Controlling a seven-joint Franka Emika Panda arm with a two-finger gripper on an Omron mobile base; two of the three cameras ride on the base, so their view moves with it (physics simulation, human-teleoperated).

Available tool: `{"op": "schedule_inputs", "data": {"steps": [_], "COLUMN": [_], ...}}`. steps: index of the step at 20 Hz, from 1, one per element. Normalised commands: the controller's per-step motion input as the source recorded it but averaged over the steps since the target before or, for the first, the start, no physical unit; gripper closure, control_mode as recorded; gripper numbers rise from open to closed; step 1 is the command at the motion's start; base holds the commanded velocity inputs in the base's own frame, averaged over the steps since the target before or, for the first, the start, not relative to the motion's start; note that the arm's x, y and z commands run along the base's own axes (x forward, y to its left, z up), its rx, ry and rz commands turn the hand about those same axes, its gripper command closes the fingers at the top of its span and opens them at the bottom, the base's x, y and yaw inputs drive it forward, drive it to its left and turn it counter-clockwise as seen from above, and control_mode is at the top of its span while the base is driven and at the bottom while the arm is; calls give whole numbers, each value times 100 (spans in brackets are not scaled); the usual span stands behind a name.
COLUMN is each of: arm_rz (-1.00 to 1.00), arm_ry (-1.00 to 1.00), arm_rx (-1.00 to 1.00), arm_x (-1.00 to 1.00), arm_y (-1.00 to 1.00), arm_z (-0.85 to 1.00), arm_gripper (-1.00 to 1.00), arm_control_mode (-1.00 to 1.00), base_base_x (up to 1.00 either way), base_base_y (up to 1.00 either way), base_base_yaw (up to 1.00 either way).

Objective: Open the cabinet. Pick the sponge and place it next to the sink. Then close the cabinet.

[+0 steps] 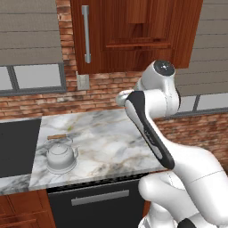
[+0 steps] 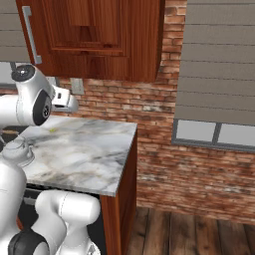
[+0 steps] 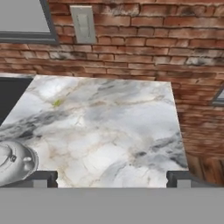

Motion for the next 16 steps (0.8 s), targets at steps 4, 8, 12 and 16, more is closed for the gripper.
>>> {"op": "schedule_inputs", "data": {"steps": [4, 8, 12, 16], "arm_rz": [0, 0, 0, 1], "arm_ry": [-18, -23, -21, -5], "arm_rx": [0, 0, 2, 0], "arm_x": [-13, -6, -22, -42], "arm_y": [29, 10, 0, 17], "arm_z": [21, 28, 41, 15], "arm_gripper": [-100, -100, -100, -100], "arm_control_mode": [-100, -100, -100, -100], "base_base_x": [0, 0, 0, 0], "base_base_y": [0, 0, 0, 0], "base_base_yaw": [0, 0, 0, 0]}}
